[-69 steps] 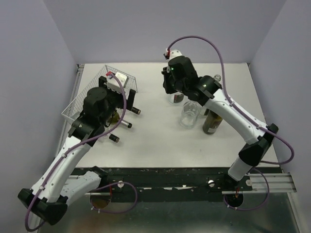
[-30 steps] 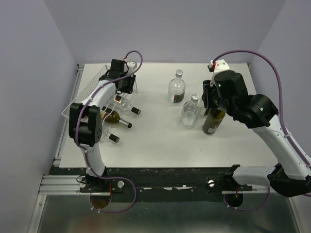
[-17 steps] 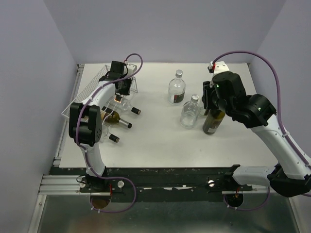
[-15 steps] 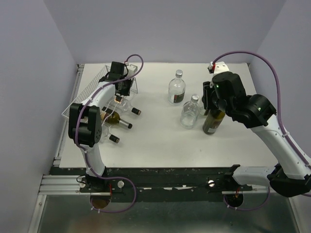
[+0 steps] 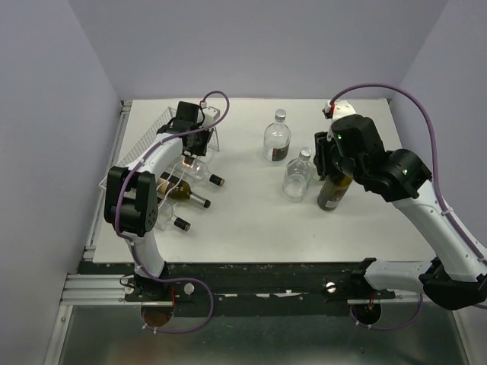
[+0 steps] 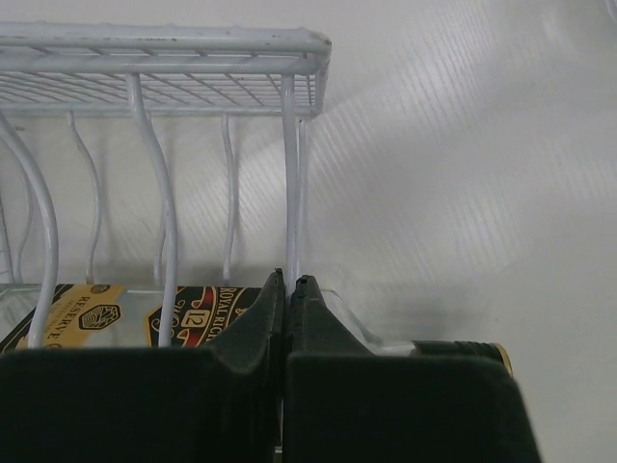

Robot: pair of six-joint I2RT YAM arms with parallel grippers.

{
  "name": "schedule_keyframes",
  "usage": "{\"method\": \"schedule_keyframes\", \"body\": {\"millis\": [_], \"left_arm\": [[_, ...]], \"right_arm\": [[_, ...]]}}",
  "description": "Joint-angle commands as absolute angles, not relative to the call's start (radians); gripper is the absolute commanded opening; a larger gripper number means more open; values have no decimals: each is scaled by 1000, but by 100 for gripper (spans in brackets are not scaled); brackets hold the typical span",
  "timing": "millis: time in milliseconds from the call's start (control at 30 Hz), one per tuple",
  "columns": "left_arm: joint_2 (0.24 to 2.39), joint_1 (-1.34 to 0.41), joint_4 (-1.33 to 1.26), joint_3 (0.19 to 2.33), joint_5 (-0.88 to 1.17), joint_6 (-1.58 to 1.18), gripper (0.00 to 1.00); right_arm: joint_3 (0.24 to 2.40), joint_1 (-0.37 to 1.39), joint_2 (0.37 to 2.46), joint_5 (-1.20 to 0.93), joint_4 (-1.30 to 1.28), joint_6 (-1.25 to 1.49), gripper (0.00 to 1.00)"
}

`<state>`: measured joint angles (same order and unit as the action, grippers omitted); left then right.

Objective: Put the wine bottle on the wine rack

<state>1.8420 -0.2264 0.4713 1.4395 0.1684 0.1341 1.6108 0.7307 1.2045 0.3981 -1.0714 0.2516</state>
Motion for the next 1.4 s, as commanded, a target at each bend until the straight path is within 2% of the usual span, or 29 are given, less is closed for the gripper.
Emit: {"method": "schedule_keyframes", "body": {"millis": [0, 200, 233, 267, 300, 400, 500, 633, 833, 1133, 1267, 1367], "left_arm": [[1737, -242, 503, 1388, 150, 127, 0], [1674, -245, 486, 1318, 152, 140, 0], [1669, -245, 474, 1310, 137, 130, 11], [1664, -245, 462, 1304, 115, 124, 29], [1661, -245, 444, 1296, 100, 123, 41], [1651, -245, 404, 1293, 51, 107, 62], [1623, -245, 371, 1302, 55, 87, 73], [1568, -245, 333, 1312, 119, 75, 81], [1434, -242, 281, 1342, 273, 61, 87], [1227, -242, 86, 1253, 318, 43, 99], [1148, -242, 9, 1198, 307, 43, 99], [1118, -242, 6, 1186, 334, 54, 99]], "right_arm": [[1606, 724, 1216, 341, -1060, 213, 49], [1658, 724, 1304, 316, -1060, 187, 60], [1667, 726, 1321, 318, -1061, 184, 61], [1670, 724, 1342, 333, -1062, 183, 62], [1675, 724, 1362, 350, -1058, 186, 62], [1710, 723, 1448, 419, -1075, 199, 63], [1759, 723, 1534, 500, -1114, 222, 63], [1775, 716, 1591, 575, -1137, 255, 63], [1741, 700, 1621, 583, -1131, 256, 64], [1661, 643, 1626, 418, -1011, 195, 64], [1663, 600, 1650, 344, -1000, 187, 64], [1663, 580, 1670, 295, -991, 181, 60]]}}
